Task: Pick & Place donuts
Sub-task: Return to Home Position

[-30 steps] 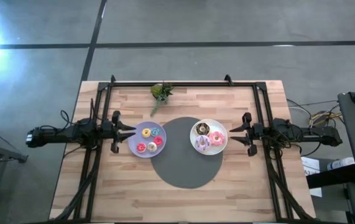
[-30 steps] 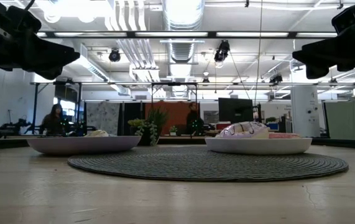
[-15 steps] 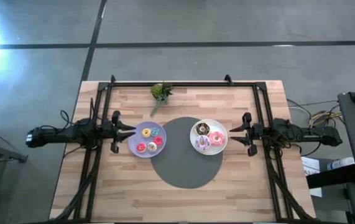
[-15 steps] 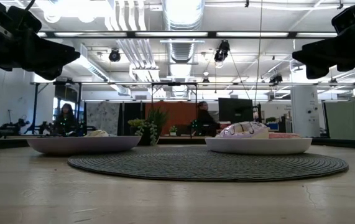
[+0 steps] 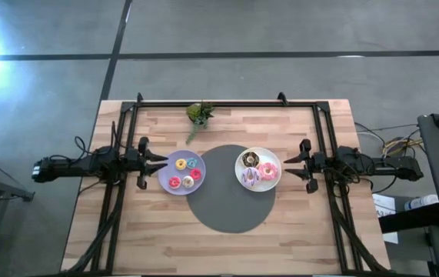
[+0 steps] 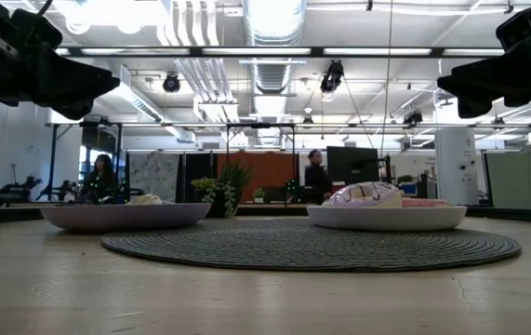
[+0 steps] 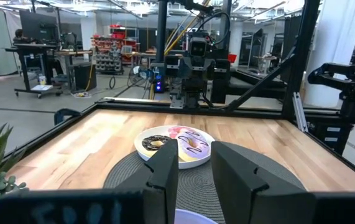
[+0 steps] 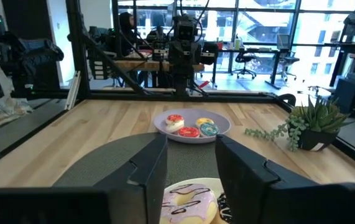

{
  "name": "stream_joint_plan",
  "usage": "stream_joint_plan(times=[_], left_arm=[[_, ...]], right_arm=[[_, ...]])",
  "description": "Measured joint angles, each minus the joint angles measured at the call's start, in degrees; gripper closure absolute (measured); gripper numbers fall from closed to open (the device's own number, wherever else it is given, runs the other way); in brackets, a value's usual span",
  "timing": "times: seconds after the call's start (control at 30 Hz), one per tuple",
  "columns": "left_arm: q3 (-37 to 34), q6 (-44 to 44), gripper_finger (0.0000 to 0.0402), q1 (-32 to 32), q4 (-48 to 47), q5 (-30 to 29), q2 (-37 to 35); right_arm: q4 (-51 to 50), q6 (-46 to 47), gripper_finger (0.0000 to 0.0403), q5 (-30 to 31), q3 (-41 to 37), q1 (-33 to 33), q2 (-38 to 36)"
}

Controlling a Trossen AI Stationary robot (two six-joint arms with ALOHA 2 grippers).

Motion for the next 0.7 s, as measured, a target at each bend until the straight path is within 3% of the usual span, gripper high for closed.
stream_joint_plan(times=[0.7], left_arm=[[0.0,0.0,0.0330,0.0,0.0,0.1,0.0]], right_arm=[[0.0,0.0,0.0277,0.0,0.0,0.0,0.0]])
